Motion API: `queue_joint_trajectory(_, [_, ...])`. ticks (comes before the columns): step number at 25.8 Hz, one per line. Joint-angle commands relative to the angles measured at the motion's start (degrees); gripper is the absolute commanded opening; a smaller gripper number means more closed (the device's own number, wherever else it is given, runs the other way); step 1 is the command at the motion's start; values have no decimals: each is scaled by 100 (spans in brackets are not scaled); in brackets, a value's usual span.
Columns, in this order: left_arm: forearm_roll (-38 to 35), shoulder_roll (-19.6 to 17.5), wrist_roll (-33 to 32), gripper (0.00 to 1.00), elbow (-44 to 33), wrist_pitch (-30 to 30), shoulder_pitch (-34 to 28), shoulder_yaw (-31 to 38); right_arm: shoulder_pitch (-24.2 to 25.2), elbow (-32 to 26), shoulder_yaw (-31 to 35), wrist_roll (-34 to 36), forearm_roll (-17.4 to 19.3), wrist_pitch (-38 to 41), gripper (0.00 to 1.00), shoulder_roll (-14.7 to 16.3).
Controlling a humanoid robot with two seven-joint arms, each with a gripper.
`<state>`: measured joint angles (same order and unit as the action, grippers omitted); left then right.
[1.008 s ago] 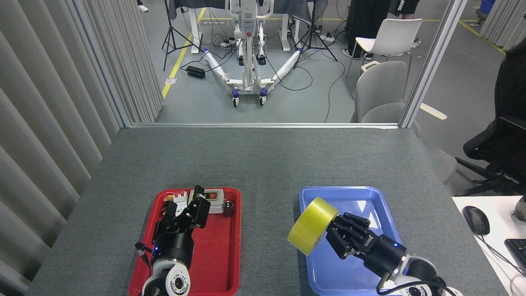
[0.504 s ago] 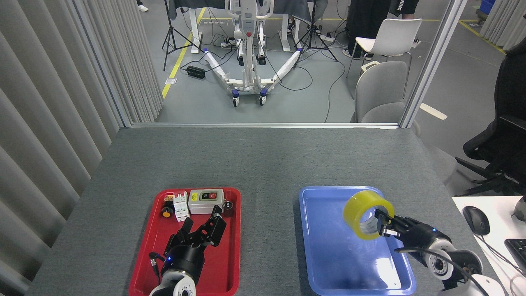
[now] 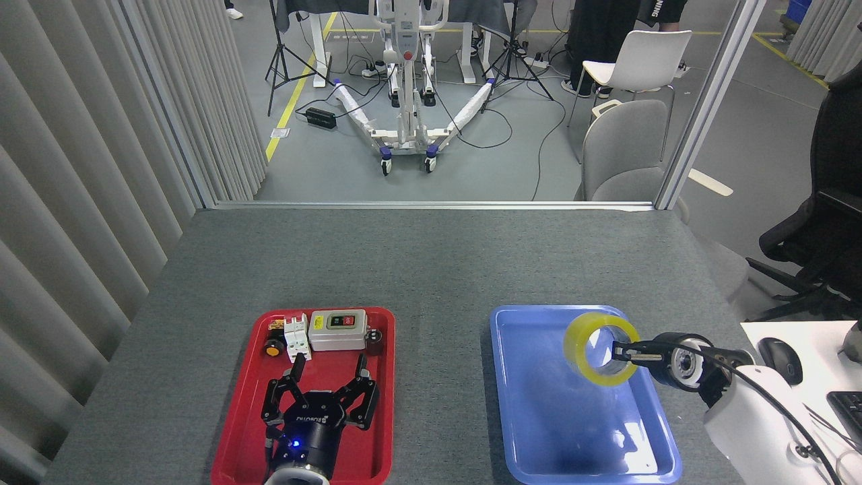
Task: Place and move tape with both arms
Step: 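Carry the tape with the right gripper over the blue tray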
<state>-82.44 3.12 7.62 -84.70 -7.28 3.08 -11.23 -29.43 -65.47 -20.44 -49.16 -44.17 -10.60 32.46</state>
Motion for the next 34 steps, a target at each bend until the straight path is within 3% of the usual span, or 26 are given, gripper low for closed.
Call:
queue_joint_trajectory(1, [9, -13, -6, 100, 6, -2, 78, -2, -415, 457, -725, 12, 593, -425, 29, 102])
queue_joint_trajectory(5, [9, -40, 3, 100, 50, -2, 140, -2, -591, 729, -813, -199, 602, -592, 29, 102])
queue_joint_trajectory(17, [27, -101, 3, 100, 234, -2, 448, -2, -538, 729, -1138, -260, 611, -574, 31, 50])
queue_joint_trajectory(22, [27, -110, 3, 100, 243, -2, 474, -11, -468, 747, -1147, -216, 611, -574, 32, -109])
queue_joint_trajectory(34, [18, -198, 47, 100, 331, -11, 553, -2, -459, 755, -1147, -120, 593, -610, 45, -197])
